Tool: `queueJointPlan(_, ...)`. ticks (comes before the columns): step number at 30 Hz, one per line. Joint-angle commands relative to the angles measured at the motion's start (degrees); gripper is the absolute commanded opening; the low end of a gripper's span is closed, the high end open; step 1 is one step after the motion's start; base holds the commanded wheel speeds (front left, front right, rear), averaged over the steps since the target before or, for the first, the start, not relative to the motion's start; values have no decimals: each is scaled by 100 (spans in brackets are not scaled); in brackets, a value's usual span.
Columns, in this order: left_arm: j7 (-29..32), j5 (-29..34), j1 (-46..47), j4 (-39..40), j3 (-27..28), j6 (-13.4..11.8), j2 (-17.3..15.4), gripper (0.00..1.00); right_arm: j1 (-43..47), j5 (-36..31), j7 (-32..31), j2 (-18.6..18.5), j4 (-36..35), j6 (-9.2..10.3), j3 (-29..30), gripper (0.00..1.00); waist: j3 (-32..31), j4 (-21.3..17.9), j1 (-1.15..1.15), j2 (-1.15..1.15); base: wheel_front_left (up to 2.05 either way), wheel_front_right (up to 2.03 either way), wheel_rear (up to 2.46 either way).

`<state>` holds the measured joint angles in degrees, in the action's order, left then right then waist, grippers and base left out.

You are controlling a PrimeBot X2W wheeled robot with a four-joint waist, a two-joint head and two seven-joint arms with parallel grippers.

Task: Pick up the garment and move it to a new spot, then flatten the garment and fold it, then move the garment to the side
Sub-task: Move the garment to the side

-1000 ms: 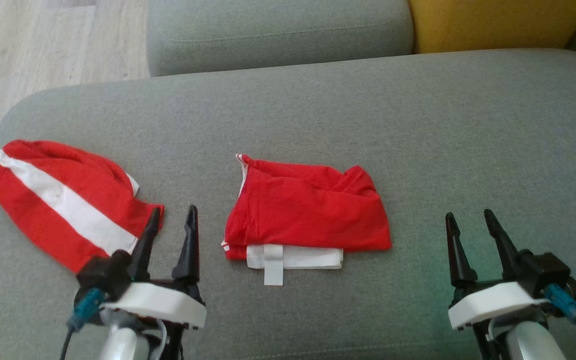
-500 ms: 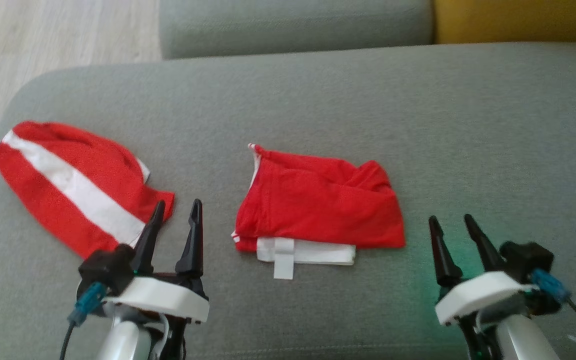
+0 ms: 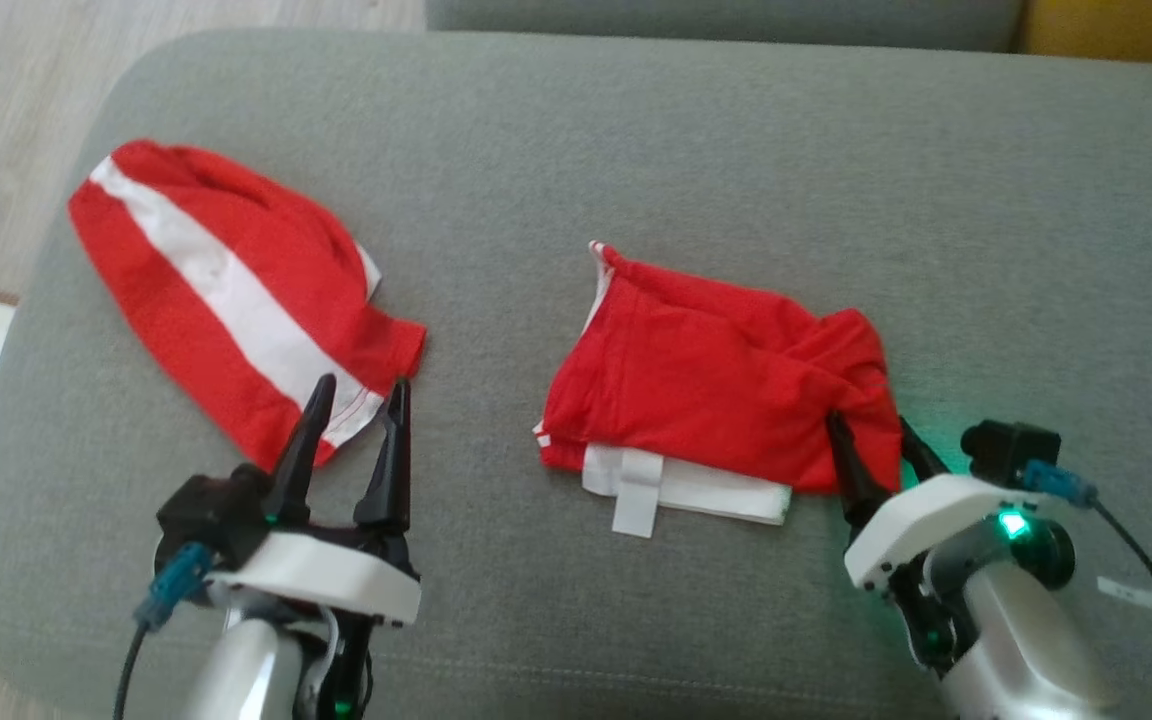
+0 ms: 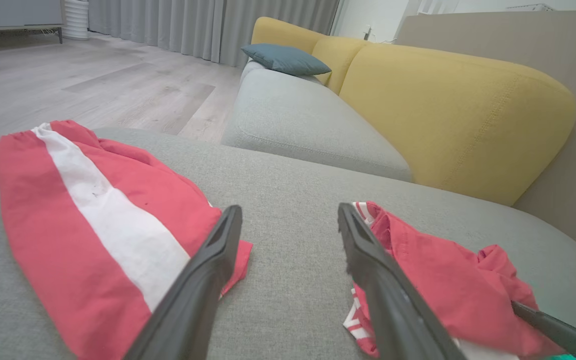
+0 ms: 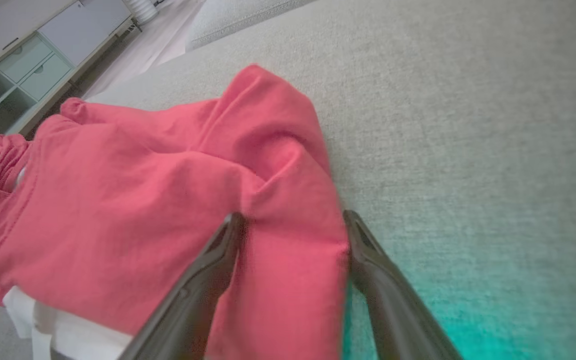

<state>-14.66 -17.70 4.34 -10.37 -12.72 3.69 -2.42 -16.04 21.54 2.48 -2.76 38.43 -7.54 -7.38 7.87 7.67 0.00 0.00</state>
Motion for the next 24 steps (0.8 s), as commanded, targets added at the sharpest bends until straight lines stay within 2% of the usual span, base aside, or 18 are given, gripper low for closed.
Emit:
queueJointPlan(1, -34, 53, 371, 181, 167, 57, -45, 100, -389, 53, -25, -11, 177, 5, -150, 100, 146, 146, 0, 0, 0, 0, 0)
queueJointPlan(4, -34, 59, 408, 191, 201, 73, -45, 100, -596, 19, -33, -11, 530, 5, -200, 100, 214, 184, 0, 0, 0, 0, 0)
queueJointPlan(5, -34, 62, 414, 192, 213, 77, -45, 100, -652, 1, -27, -11, 623, 5, -243, 91, 228, 185, 0, 0, 0, 0, 0)
queueJointPlan(6, -34, 65, 418, 195, 227, 81, -45, 100, -706, -38, 0, -11, 708, 5, -273, 42, 240, 179, 0, 0, 0, 0, 0)
queueJointPlan(7, -34, 70, 420, 195, 244, 82, -45, 100, -759, -96, 49, -11, 780, 5, -301, 0, 248, 163, 0, 0, 0, 0, 0)
queueJointPlan(11, -34, 75, 424, 186, 298, 67, -45, 100, -937, -506, 333, -11, 937, 5, -433, 0, 205, 24, 0, 0, 0, 0, 0)
queueJointPlan(15, -34, 66, 398, 200, 330, 59, -45, 100, -1111, -1282, 569, -71, 953, 5, -431, 0, 96, -207, 0, 0, 0, 0, 0)
queueJointPlan(16, -34, 67, 385, 221, 345, 54, -45, 100, -1205, -1572, 594, -201, 880, 5, -396, 0, 57, -341, 0, 0, 0, 0, 0)
queueJointPlan(19, -34, 56, 398, 267, 355, 46, -45, 100, -1373, -1900, 504, -588, 721, 5, -311, 0, 52, -519, 0, 0, 0, 0, 0)
queueJointPlan(23, -34, 18, 456, 346, 327, 39, -45, 100, -1603, -2244, 245, -1374, 575, 5, -139, 0, 146, -667, 0, 0, 0, 0, 0)
queueJointPlan(24, -34, 18, 456, 346, 327, 39, -45, 100, -1603, -2244, 245, -1374, 575, 5, -139, 0, 146, -667, 0, 0, 0, 0, 0)
